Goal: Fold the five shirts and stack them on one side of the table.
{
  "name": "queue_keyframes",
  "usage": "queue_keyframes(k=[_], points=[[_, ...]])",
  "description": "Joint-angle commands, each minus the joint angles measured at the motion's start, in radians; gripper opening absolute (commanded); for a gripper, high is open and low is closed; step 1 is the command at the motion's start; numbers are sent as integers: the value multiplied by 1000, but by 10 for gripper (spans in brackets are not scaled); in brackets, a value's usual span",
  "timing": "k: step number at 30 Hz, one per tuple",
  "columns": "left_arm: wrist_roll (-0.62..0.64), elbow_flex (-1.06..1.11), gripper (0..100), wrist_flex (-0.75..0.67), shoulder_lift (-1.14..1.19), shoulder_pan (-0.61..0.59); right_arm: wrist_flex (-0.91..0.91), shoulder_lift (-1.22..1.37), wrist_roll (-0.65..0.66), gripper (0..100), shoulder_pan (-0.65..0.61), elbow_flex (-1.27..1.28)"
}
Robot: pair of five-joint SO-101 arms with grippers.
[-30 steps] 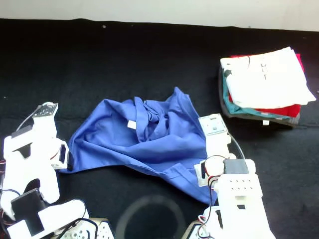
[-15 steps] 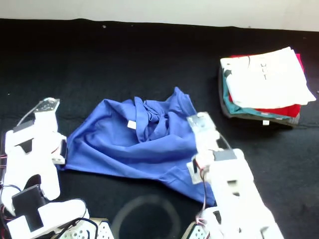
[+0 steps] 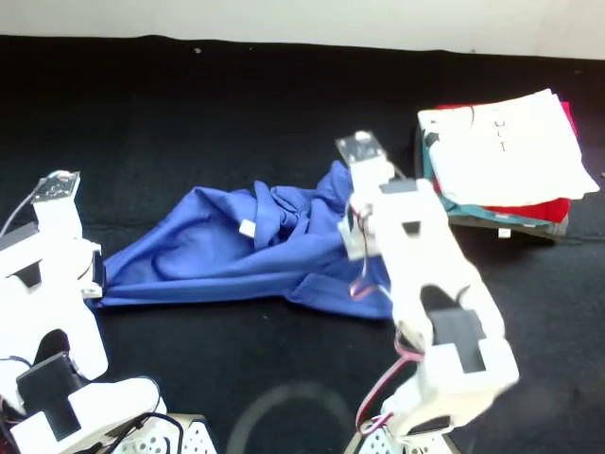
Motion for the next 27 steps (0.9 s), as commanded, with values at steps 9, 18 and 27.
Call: queue_keyframes(k=[9,18,27], points=[[3,-4,10,-8,-5,-1,318,-31,-11,3,-12,-380],[3,-5,10,-9,-5,1,292,-320,-11,115,-36,54],[3,-5,10,-9,-5,2,-31,-363,-49,115,-44,378]])
